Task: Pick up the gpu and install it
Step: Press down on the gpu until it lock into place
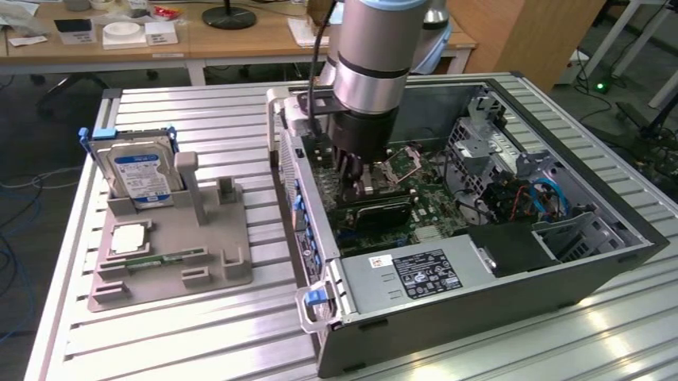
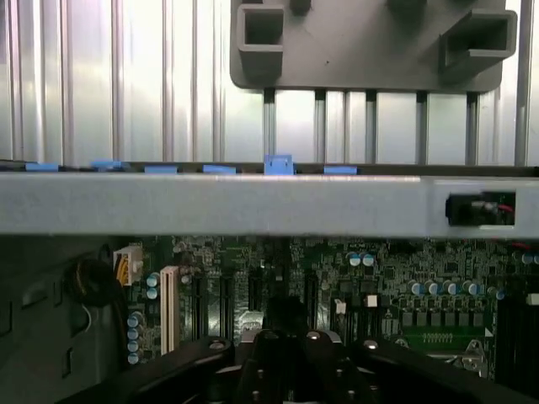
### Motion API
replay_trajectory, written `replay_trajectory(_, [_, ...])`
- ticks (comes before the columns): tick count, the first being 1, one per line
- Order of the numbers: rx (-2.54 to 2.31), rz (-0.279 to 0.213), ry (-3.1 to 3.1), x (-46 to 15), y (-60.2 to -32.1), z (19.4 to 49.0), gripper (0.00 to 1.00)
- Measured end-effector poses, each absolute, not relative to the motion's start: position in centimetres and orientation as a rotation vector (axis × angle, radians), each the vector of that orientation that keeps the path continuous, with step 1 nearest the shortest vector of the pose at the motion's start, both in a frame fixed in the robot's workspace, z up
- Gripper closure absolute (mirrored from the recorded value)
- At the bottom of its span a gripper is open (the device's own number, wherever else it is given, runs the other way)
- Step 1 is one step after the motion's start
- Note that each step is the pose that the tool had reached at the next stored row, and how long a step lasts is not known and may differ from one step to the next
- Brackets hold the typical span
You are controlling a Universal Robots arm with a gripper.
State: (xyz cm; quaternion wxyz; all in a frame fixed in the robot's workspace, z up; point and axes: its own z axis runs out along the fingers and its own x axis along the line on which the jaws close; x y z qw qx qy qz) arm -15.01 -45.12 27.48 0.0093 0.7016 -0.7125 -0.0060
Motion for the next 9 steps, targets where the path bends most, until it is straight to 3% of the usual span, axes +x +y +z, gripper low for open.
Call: replay_trajectory(9, [2.191, -0.019, -2.225, -14.35, -45.12, 27.42, 0.90])
